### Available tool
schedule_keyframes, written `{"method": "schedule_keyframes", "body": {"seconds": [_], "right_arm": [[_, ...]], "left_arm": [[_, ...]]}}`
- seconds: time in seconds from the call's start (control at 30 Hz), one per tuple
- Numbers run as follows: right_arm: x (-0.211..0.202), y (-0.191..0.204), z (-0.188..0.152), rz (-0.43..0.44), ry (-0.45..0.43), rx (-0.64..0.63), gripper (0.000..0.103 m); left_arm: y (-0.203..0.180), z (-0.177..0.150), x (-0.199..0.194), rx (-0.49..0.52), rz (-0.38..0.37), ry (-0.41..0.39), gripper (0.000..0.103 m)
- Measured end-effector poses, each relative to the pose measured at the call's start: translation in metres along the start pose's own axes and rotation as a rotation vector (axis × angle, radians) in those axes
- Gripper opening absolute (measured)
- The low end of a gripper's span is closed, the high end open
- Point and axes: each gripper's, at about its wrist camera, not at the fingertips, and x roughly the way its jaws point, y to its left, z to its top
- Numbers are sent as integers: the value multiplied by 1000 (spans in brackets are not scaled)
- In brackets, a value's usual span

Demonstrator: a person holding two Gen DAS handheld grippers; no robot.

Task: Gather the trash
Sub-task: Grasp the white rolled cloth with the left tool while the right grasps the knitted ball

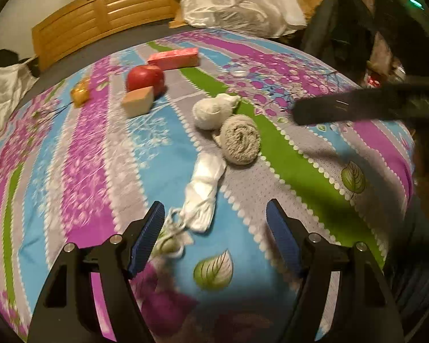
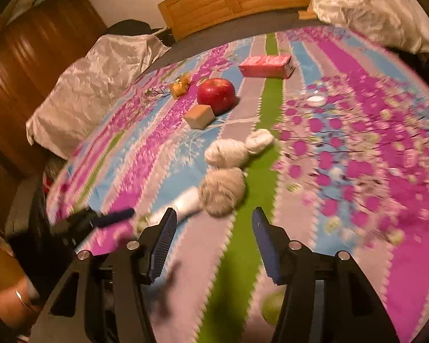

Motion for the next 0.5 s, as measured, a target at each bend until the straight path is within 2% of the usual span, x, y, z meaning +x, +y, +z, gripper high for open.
{"method": "schedule_keyframes", "body": {"seconds": [0.13, 0.23, 0.27, 0.3, 0.33, 0.37, 0.4, 0.43, 0.5], "right_arm": [[34, -7, 15, 12, 53, 65, 56], [60, -16, 21, 28, 110, 123, 56], [67, -20, 22, 26, 119, 142, 56], [74, -23, 22, 32, 128, 159, 56], [80, -25, 21, 39, 133, 174, 56], [84, -27, 21, 51, 134, 190, 50], [88, -28, 21, 61, 131, 191, 46], [89, -28, 22, 62, 129, 185, 44], [87, -30, 22, 73, 117, 188, 42]], "left_arm": [[9, 7, 15, -4, -74, 13, 70], [18, 12, 25, -24, -84, 20, 70], [22, 15, 29, -37, -116, 22, 70], [25, 16, 33, -47, -145, 29, 66], [26, 17, 37, -49, -161, 42, 58], [25, 15, 45, -42, -165, 73, 50], [23, 13, 51, -28, -161, 100, 35], [21, 11, 54, -11, -140, 106, 32], [23, 10, 51, -27, -153, 96, 25]]}}
